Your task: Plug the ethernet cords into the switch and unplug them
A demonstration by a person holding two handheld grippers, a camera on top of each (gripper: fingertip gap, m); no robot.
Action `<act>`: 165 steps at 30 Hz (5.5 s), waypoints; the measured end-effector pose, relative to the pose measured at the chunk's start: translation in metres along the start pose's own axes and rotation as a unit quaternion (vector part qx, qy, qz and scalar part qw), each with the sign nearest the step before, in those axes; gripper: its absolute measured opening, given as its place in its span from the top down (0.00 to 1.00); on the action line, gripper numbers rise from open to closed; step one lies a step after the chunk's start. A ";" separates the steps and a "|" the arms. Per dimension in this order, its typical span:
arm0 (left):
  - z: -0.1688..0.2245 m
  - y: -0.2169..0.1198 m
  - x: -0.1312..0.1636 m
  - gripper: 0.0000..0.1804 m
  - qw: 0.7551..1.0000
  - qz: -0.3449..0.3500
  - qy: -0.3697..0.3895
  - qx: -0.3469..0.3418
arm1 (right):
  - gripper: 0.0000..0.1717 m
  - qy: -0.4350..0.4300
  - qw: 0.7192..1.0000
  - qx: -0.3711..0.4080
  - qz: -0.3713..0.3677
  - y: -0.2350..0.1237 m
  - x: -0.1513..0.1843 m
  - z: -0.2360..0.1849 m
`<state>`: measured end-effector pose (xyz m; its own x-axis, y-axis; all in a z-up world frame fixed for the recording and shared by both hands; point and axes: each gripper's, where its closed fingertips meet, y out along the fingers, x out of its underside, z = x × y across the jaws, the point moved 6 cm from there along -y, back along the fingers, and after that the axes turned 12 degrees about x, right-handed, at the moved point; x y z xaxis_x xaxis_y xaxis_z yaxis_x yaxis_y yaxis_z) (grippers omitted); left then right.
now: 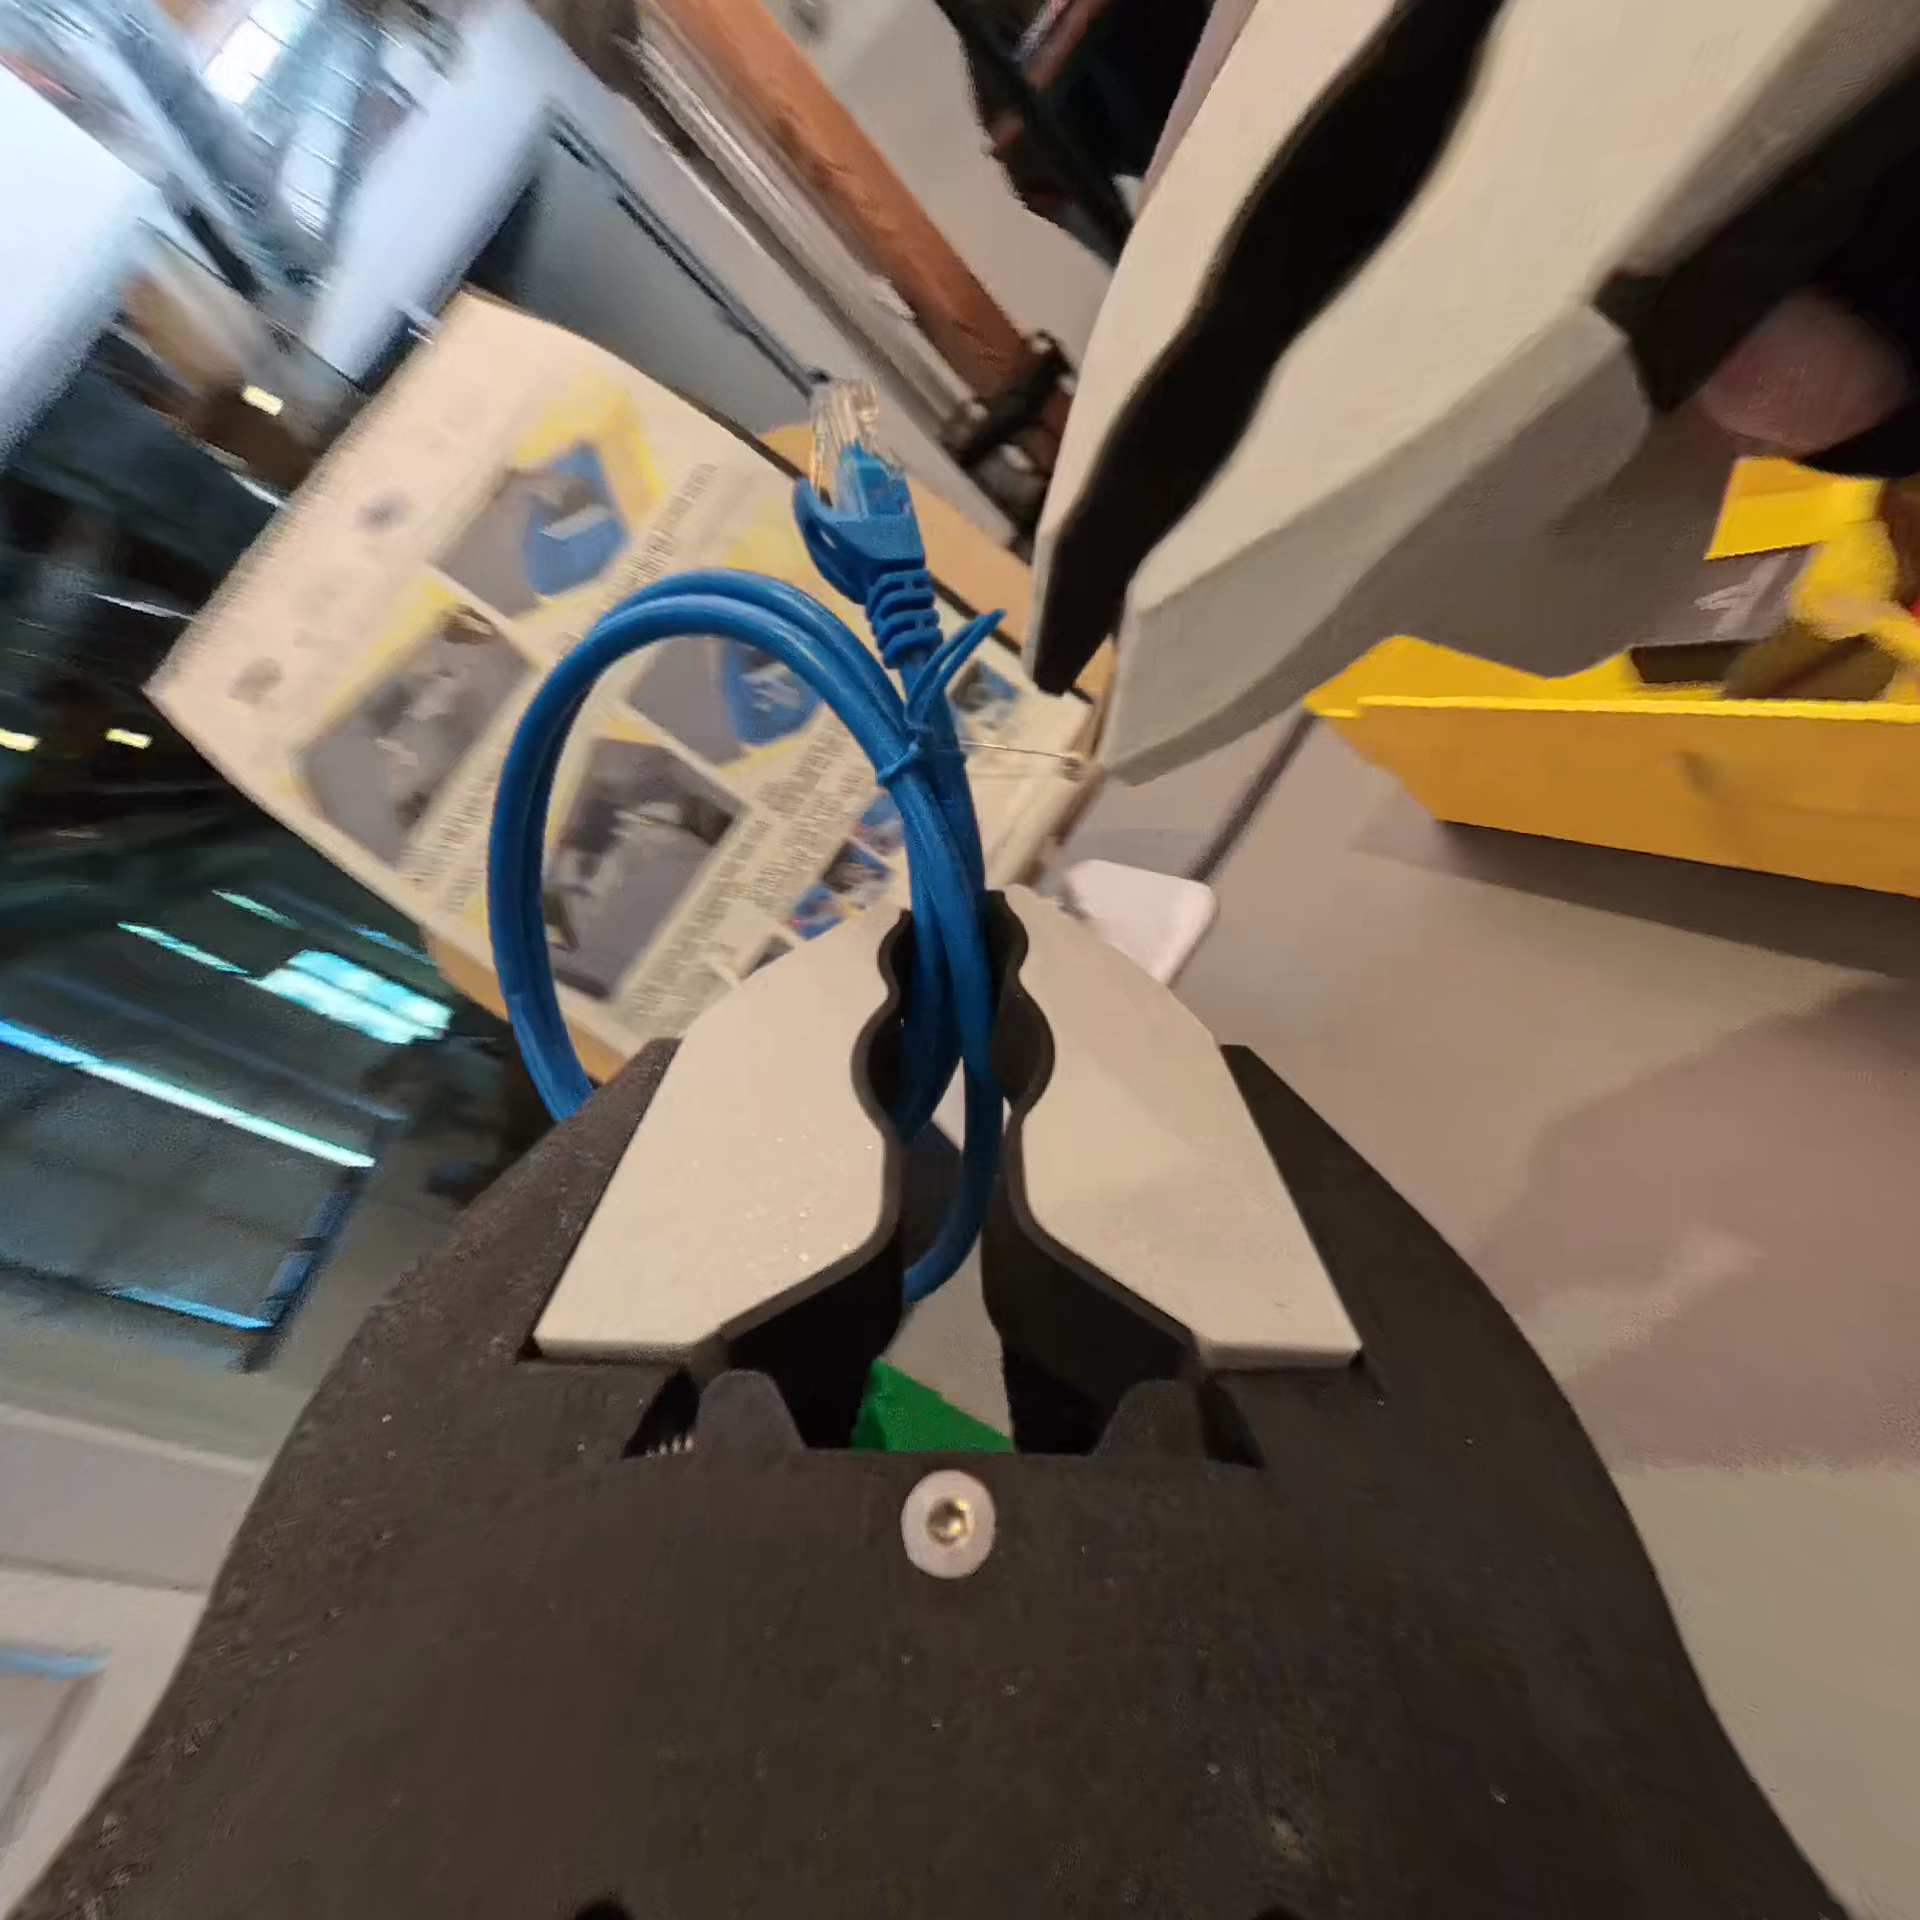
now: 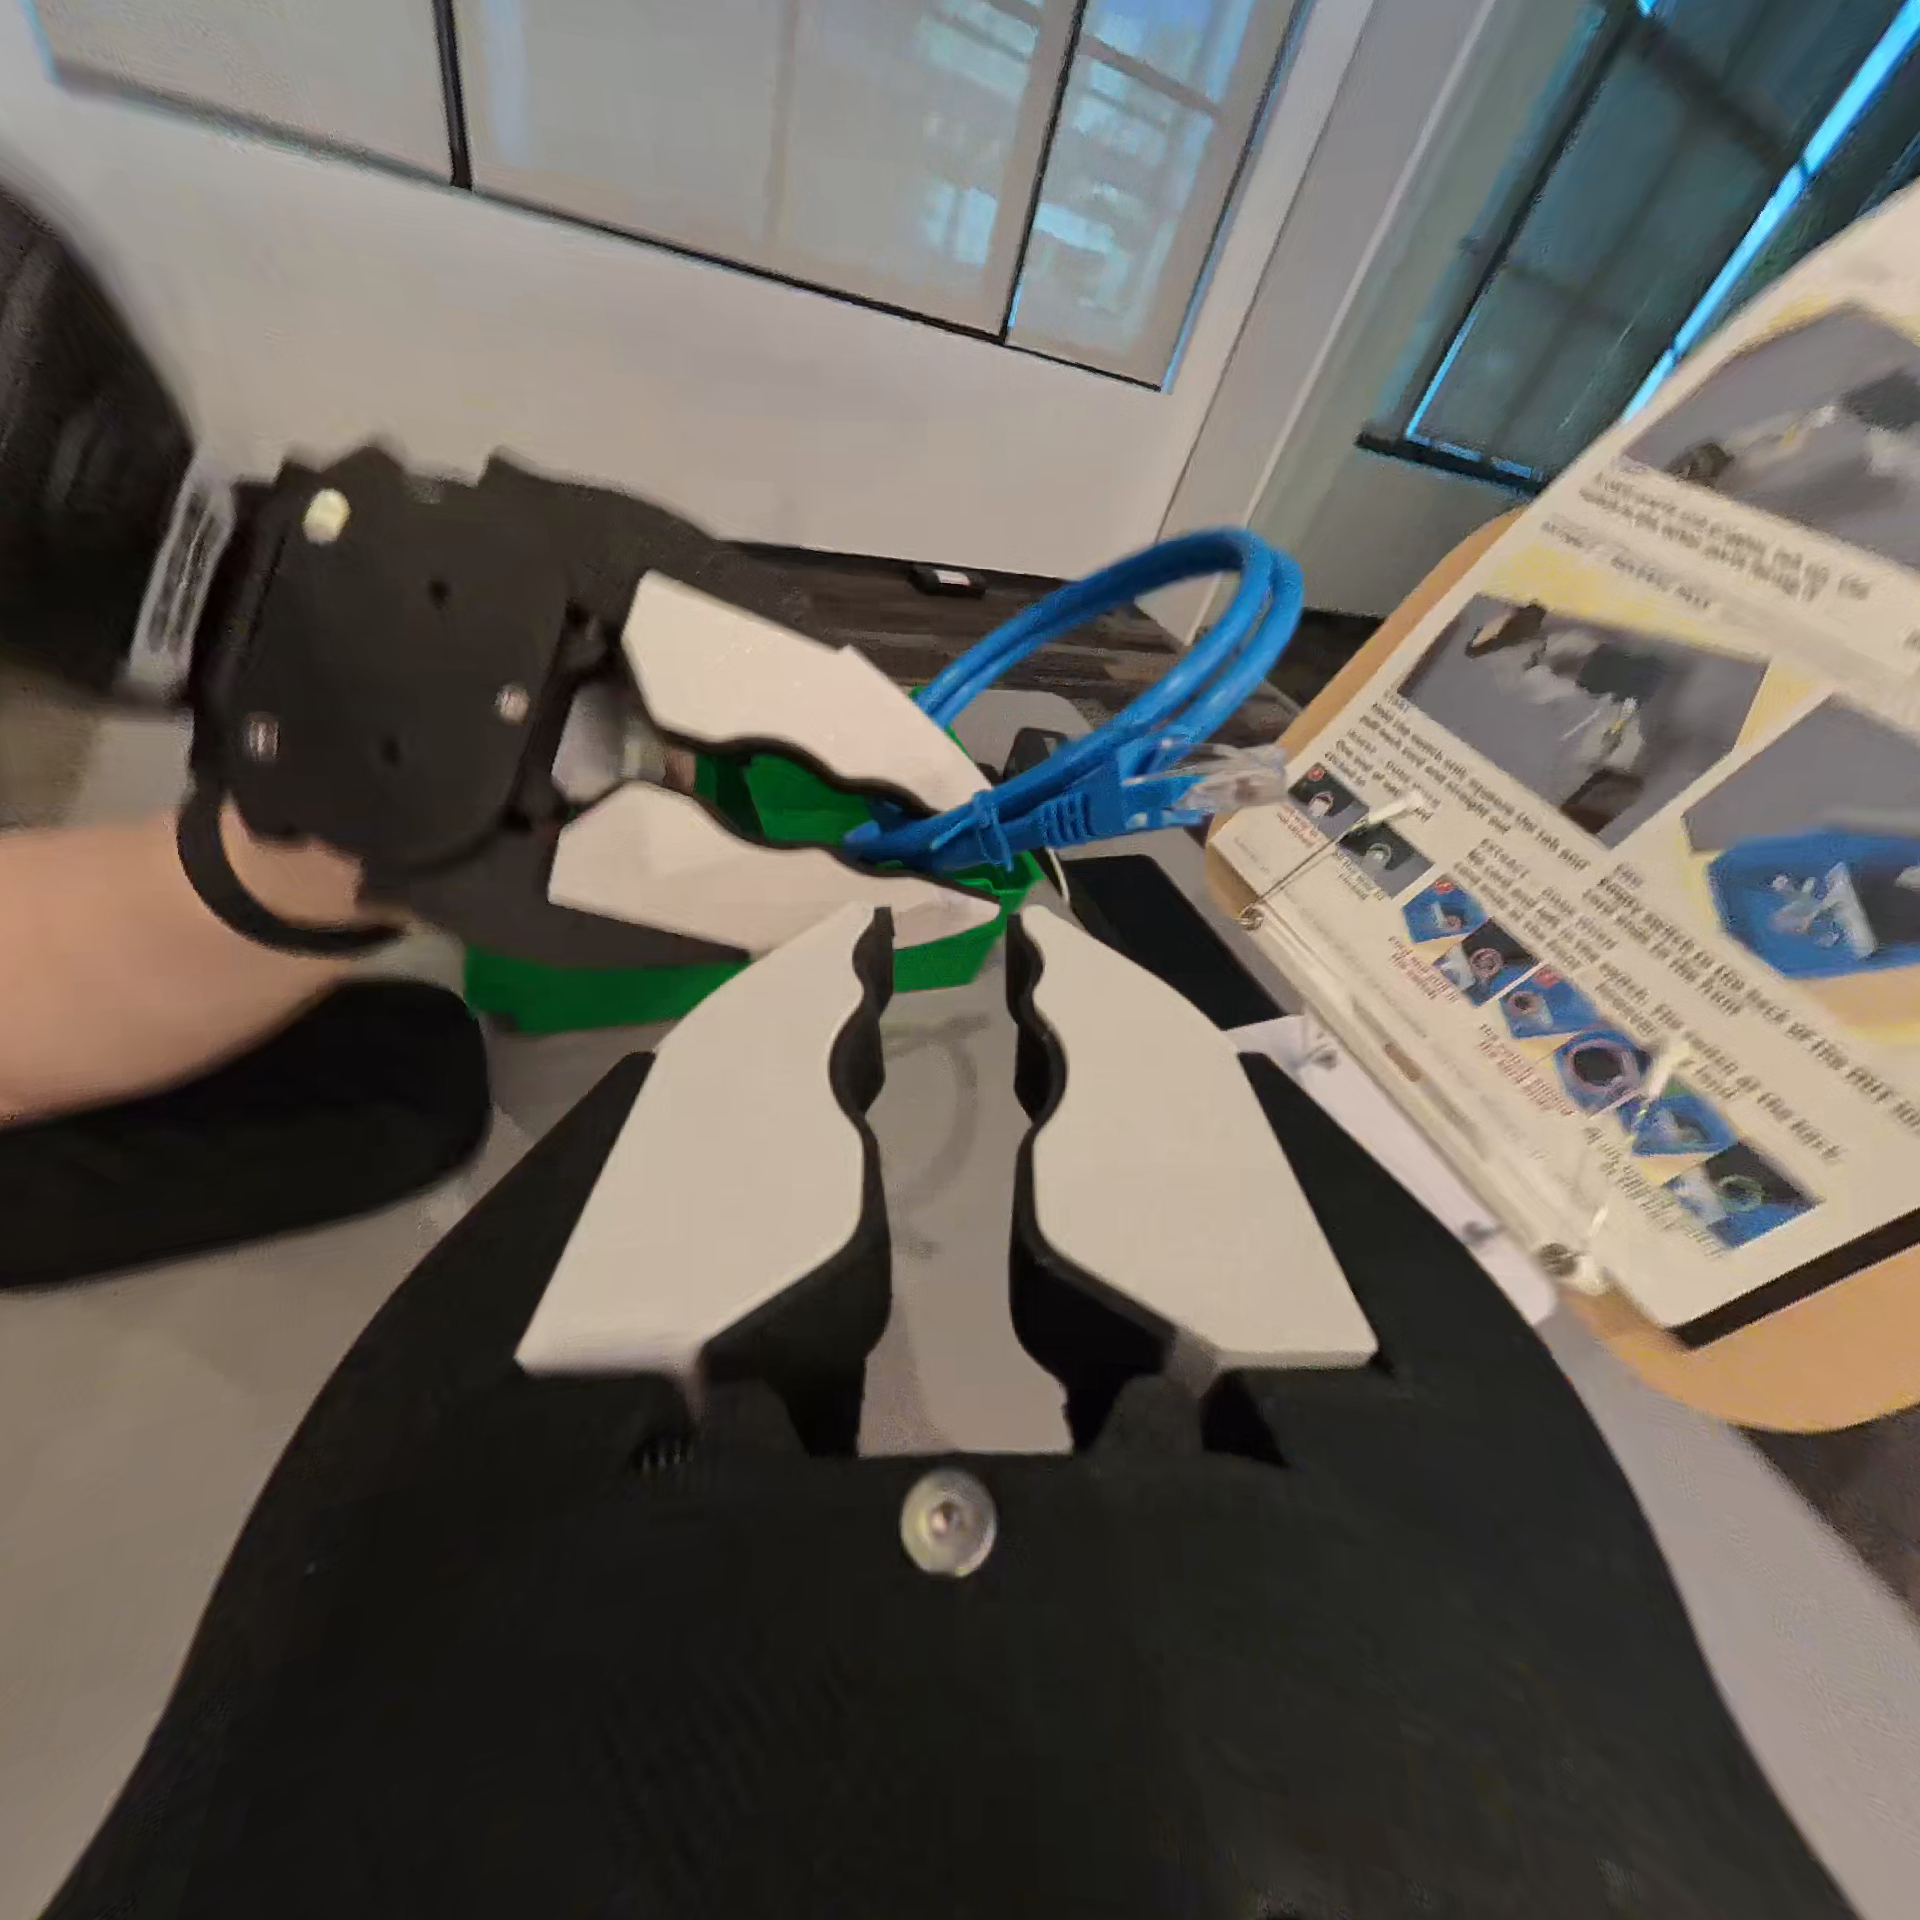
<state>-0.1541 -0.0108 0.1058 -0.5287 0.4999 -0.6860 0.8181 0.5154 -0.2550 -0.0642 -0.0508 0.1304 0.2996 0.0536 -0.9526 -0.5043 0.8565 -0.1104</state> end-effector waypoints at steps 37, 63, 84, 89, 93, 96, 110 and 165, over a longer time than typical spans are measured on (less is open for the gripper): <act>0.002 -0.006 -0.010 0.94 0.988 0.023 0.100 -0.118 | 0.99 -0.071 0.992 0.104 0.015 -0.004 -0.021 -0.013; 0.005 -0.004 -0.007 0.94 0.996 0.019 0.064 -0.058 | 0.99 -0.071 0.993 0.092 -0.003 -0.003 -0.017 -0.010; 0.008 0.016 0.027 0.94 0.994 -0.076 -0.021 0.071 | 0.99 -0.021 0.996 0.060 -0.068 0.030 0.020 0.001; 0.010 0.023 0.029 0.94 0.994 -0.074 -0.035 0.070 | 0.99 -0.020 0.995 0.059 -0.082 0.032 0.023 0.007; 0.010 0.026 0.029 0.94 0.994 -0.080 -0.031 0.060 | 0.99 -0.019 0.994 0.054 -0.089 0.033 0.023 0.009; 0.009 0.026 0.030 0.94 0.995 -0.084 -0.030 0.055 | 0.99 -0.016 0.995 0.050 -0.089 0.034 0.023 0.010; 0.011 0.030 0.036 0.94 0.993 -0.094 -0.039 0.058 | 0.99 0.014 0.995 0.025 -0.095 0.040 0.031 0.014; 0.014 0.043 0.044 0.94 0.992 -0.093 -0.053 0.065 | 0.99 0.054 0.992 -0.023 -0.107 0.045 0.041 0.026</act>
<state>-0.1392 0.0236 0.0554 -0.6527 0.3241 -0.6848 0.7338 0.4953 -0.4650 -0.0539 0.0033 0.0932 0.3161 -0.1858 -0.9303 -0.4758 0.8174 -0.3249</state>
